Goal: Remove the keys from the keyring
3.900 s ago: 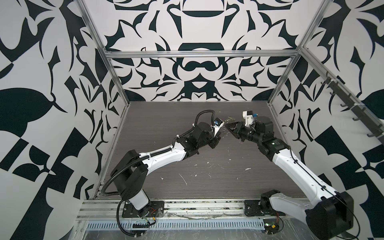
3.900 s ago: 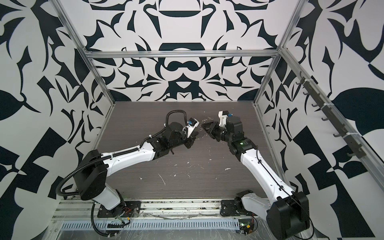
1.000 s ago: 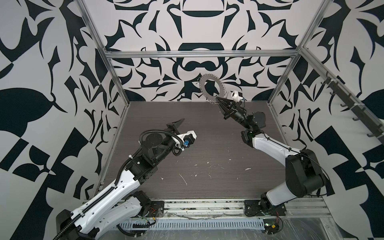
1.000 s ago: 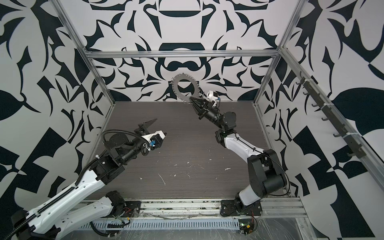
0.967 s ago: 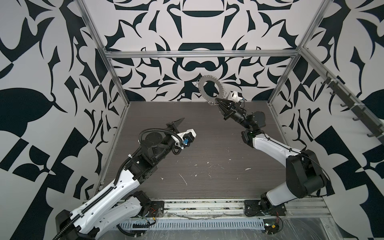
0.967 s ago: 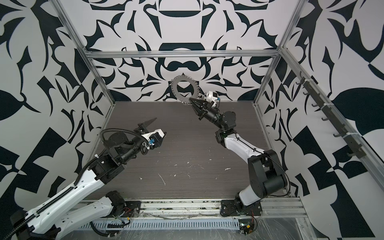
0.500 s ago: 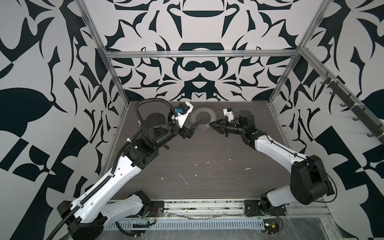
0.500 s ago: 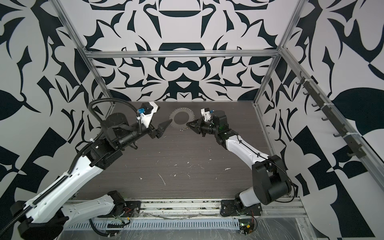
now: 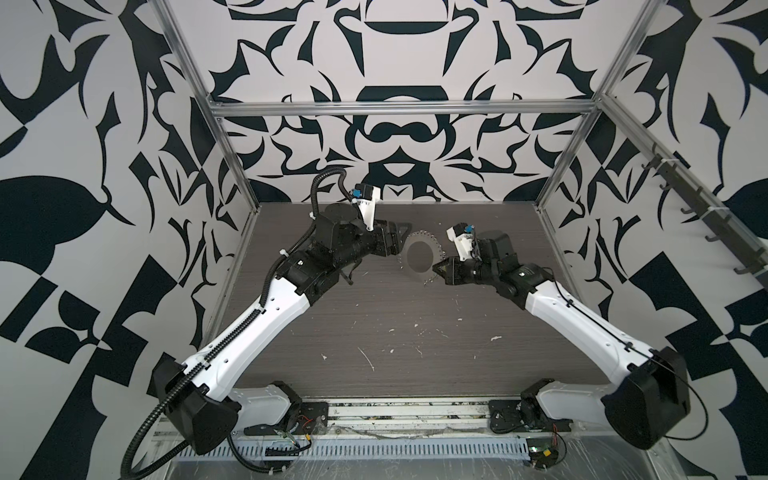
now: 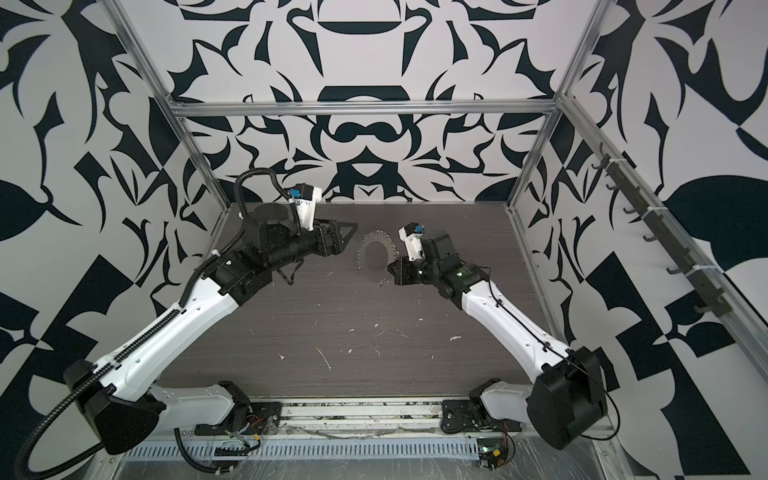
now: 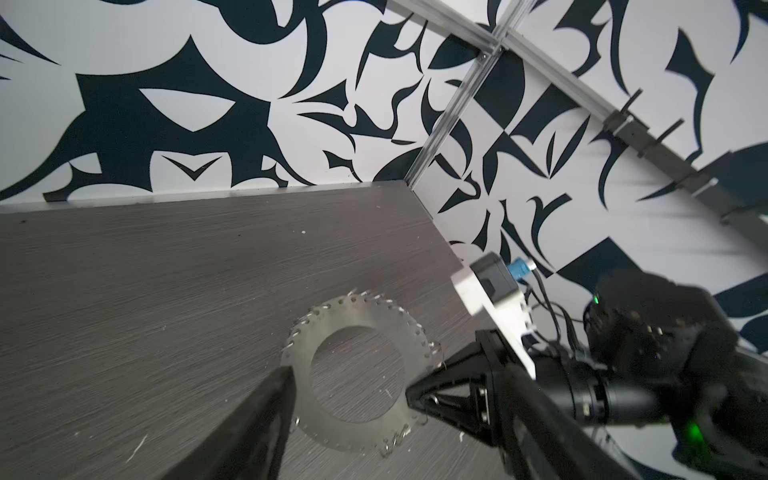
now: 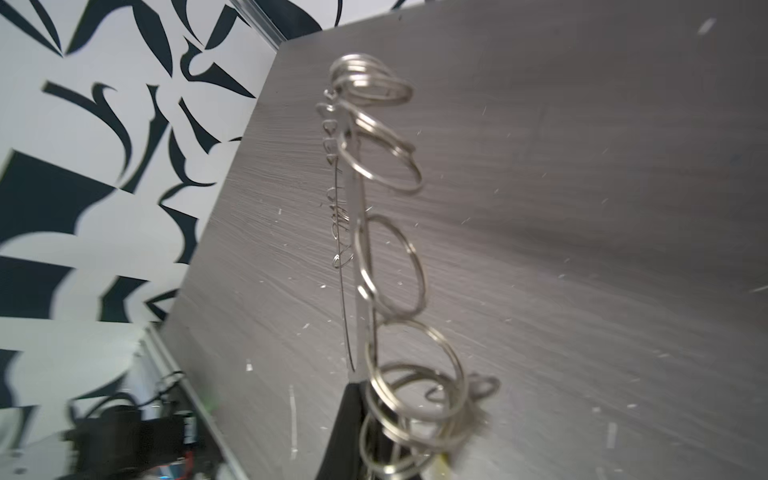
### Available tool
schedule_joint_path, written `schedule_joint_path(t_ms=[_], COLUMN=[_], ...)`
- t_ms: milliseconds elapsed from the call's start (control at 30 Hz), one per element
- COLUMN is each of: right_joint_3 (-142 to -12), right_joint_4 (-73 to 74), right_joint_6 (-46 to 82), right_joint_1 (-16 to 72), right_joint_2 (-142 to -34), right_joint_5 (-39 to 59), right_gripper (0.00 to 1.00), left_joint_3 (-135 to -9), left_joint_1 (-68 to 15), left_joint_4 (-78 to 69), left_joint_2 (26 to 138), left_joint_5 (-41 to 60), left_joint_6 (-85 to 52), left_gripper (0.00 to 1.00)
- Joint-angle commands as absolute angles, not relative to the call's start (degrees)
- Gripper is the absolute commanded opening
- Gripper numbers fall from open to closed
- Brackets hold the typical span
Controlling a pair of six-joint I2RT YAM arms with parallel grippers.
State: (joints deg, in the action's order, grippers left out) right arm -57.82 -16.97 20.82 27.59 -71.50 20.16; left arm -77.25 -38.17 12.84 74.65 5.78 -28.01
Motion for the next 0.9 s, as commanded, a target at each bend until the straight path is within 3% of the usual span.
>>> schedule_joint_path(t_ms=[0, 200, 400, 567, 867], right_joint_3=[-57.1, -56.0, -56.9, -55.9, -53.5], right_joint_4=[-14.7, -15.5, -18.6, -17.4, -13.7], right_joint_6=[8.1, -6.9, -15.2, -17.5, -19.3], right_joint_1=[29.4, 31.7, 35.1, 38.3, 39.4], right_joint_2=[-67.8, -64.4, -63.1, -62.1, -59.1], right_joint_5=[12.2, 10.8, 1.8, -2.5, 1.5], right_gripper=[0.00, 0.00, 0.00, 0.00, 0.00], left_joint_3=[-80.8, -78.1, -76.1, -76.8, -78.4], left_joint_1=[-38.1, -38.9, -38.9, -37.9, -33.3], left_joint_4=[18.3, 20.8, 27.7, 30.7, 30.6], left_joint_2=[77.0, 73.5, 71.1, 72.6, 77.6], left_joint_5=[11.0, 11.6, 22.3, 27.5, 39.4], left_joint_6=[-30.8, 1.9, 35.4, 47.7, 51.6], left_gripper=[0.82, 0.82, 0.80, 0.78, 0.63])
